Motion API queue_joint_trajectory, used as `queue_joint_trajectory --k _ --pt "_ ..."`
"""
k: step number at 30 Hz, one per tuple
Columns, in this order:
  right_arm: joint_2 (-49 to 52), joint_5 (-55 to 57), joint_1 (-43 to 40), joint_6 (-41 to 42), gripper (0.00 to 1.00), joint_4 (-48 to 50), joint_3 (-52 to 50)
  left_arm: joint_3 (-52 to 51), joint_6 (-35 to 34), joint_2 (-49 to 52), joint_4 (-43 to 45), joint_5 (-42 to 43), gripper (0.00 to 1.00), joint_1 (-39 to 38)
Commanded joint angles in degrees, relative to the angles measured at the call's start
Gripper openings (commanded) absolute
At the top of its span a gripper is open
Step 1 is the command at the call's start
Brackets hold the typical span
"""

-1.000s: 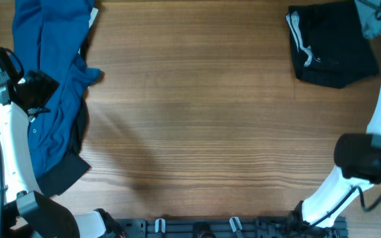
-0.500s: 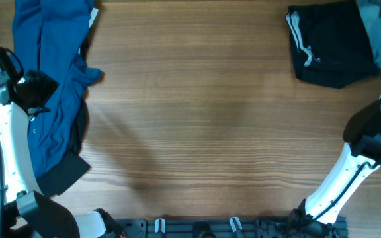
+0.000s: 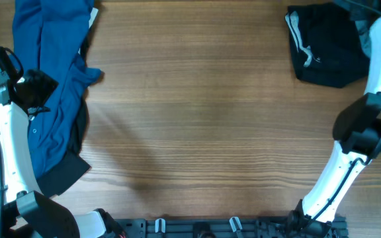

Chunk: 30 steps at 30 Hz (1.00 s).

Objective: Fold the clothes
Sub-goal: 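Carry the folded shorts with the right gripper to the black garment top right, then lower the shorts onto the black garment and open the right gripper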

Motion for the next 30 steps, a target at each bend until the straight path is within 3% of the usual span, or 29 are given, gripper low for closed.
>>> queue_joint_trajectory --k 1,8,10,14,16,19,21,22,25,30 --pt "1.3 -3.3 5.0 0.8 0.04 -1.4 0.9 0.5 0.0 0.5 0.2 0.3 0.70 0.3" --pt "5.3 -3.3 10.0 1.9 0.08 -11.2 0.6 0.5 0.0 0.5 0.2 0.3 0.71 0.3" --pt "6.5 -3.3 10.7 2.2 0.27 -14.3 0.6 0.5 0.0 0.5 0.2 0.3 0.73 0.3" --pt "8.0 -6.7 11.6 3.3 0.50 -21.2 0.6 0.5 0.1 0.5 0.3 0.3 0.74 0.3" --pt "7.7 -10.9 11.5 3.3 0.57 -22.5 0.7 0.5 0.1 0.5 0.2 0.3 0.74 0.2" --pt "5.4 -17.2 11.5 3.3 0.59 -24.8 0.8 0.5 0.0 0.5 0.0 0.3 0.75 0.2" --pt "1.2 -21.9 11.5 3.3 0.65 -27.1 0.8 0.5 0.1 0.5 -0.4 0.5 0.88 0.2" --pt "-0.5 -22.8 11.5 3.3 0.75 -27.4 0.8 0.5 0.1 0.5 -0.6 0.5 0.97 0.2" --pt "-6.3 -23.3 11.5 4.4 0.99 -28.1 0.8 0.5 0.1 0.5 -0.6 0.5 1.00 0.2" --pt "-15.8 -23.2 11.5 8.3 1.00 -31.1 0.8 0.5 0.1 0.5 -0.5 0.5 1.00 0.2"
